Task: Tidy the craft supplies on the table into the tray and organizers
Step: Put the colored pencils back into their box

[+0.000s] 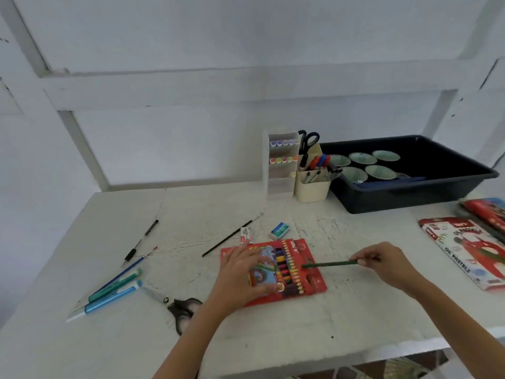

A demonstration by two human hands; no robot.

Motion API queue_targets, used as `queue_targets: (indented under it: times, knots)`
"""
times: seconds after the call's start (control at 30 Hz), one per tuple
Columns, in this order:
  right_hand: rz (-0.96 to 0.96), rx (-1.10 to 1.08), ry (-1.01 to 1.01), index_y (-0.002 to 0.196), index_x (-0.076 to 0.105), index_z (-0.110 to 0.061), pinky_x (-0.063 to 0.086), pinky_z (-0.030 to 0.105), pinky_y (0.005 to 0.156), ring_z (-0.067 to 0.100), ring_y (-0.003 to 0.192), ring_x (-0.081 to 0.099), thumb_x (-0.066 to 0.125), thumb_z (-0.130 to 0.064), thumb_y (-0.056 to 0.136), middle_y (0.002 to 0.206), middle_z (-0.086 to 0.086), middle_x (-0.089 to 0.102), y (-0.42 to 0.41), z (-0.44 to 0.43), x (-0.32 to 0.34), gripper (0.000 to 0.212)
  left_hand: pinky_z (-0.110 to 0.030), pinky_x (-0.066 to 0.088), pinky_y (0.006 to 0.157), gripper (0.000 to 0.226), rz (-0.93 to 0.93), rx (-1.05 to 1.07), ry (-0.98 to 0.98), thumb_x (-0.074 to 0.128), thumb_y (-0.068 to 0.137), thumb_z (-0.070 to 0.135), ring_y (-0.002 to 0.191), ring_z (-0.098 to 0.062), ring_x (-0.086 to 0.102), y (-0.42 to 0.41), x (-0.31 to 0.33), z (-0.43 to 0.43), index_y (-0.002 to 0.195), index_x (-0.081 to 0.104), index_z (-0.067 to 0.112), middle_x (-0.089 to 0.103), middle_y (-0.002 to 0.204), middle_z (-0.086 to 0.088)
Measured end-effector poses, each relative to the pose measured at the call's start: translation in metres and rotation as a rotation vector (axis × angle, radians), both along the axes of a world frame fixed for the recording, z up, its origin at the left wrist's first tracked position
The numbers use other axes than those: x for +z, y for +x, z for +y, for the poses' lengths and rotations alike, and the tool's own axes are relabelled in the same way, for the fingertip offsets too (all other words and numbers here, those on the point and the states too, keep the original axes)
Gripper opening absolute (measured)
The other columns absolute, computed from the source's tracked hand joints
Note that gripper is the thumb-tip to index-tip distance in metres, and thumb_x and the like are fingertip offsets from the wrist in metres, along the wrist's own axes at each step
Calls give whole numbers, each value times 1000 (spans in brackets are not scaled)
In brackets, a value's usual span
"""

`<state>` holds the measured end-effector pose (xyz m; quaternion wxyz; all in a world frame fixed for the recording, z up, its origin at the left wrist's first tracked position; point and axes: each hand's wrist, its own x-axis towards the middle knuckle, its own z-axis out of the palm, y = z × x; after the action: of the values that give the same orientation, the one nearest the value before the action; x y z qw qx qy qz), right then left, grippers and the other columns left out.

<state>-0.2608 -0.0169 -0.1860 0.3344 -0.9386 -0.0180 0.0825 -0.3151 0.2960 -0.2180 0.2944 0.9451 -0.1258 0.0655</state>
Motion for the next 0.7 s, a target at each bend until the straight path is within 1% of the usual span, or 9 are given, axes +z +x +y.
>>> queue_targets:
  times: [0.07, 0.13, 0.2, 0.27, 0.33, 0.4, 0.47, 0.57, 0.7]
  knots:
    - [-35, 20, -47, 90, 76, -13, 37, 10, 69, 2, 76, 53, 64, 0, 84, 86, -3, 67, -3, -10, -1, 19, -28, -3, 115, 72, 60, -53, 33, 64, 71, 66, 143, -3, 5, 4, -1, -15, 133, 47, 35, 31, 147, 19]
    - [-88, 27, -78, 88, 76, -12, 36, 9, 67, 2, 74, 50, 64, 1, 84, 78, -11, 61, -4, -15, -3, 19, -35, -5, 117, 70, 137, -55, 63, 58, 78, 63, 144, -6, -2, 8, -6, -25, 140, 39, 36, 21, 153, 16]
    - [-133, 36, -89, 87, 77, -13, 35, 9, 66, 2, 72, 49, 64, 1, 83, 73, -16, 56, -3, -14, -6, 19, -39, -7, 116, 70, 199, -38, 112, 51, 82, 63, 145, -10, -5, 10, -12, -30, 144, 30, 37, 14, 155, 14]
    - [-173, 56, -105, 87, 77, -14, 34, 8, 64, 2, 71, 49, 64, 1, 83, 69, -19, 54, -2, -14, -9, 21, -37, -10, 115, 73, 220, -25, 113, 48, 82, 64, 145, -10, -5, 11, -19, -31, 145, 23, 37, 11, 155, 15]
    - [-204, 69, -102, 87, 77, -17, 33, 9, 65, 3, 72, 49, 64, 1, 83, 69, -18, 55, -1, -16, -12, 22, -33, -11, 115, 77, 223, -12, 69, 49, 80, 64, 145, -8, -4, 10, -22, -30, 147, 20, 37, 11, 155, 16]
    - [-230, 63, -58, 87, 77, -19, 35, 12, 67, 7, 75, 51, 66, 0, 82, 74, -12, 61, 2, -19, -16, 23, -31, -11, 114, 81, 233, -10, 42, 50, 78, 65, 144, -8, -3, 10, -23, -30, 147, 19, 36, 13, 154, 17]
    - [-254, 41, -20, 87, 77, -20, 37, 16, 67, 9, 77, 51, 66, 1, 82, 77, -5, 64, 3, -19, -20, 24, -29, -12, 112, 89, 240, -12, 13, 46, 70, 73, 144, -7, -2, 10, -23, -31, 147, 19, 36, 15, 153, 18]
    - [-277, 37, -17, 88, 77, -18, 34, 12, 66, 7, 75, 49, 65, 1, 82, 79, -2, 64, 4, -17, -27, 23, -28, -12, 112, 101, 220, -22, -25, 35, 60, 86, 143, -5, -1, 11, -24, -30, 146, 22, 36, 16, 151, 20]
    - [-277, 44, 40, 86, 77, -21, 34, 11, 67, 8, 77, 50, 67, 1, 80, 77, -3, 64, 6, -21, -35, 25, -28, -12, 111, 99, 229, -25, -36, 38, 59, 82, 138, 0, -2, 10, -19, -31, 145, 23, 35, 12, 143, 27]
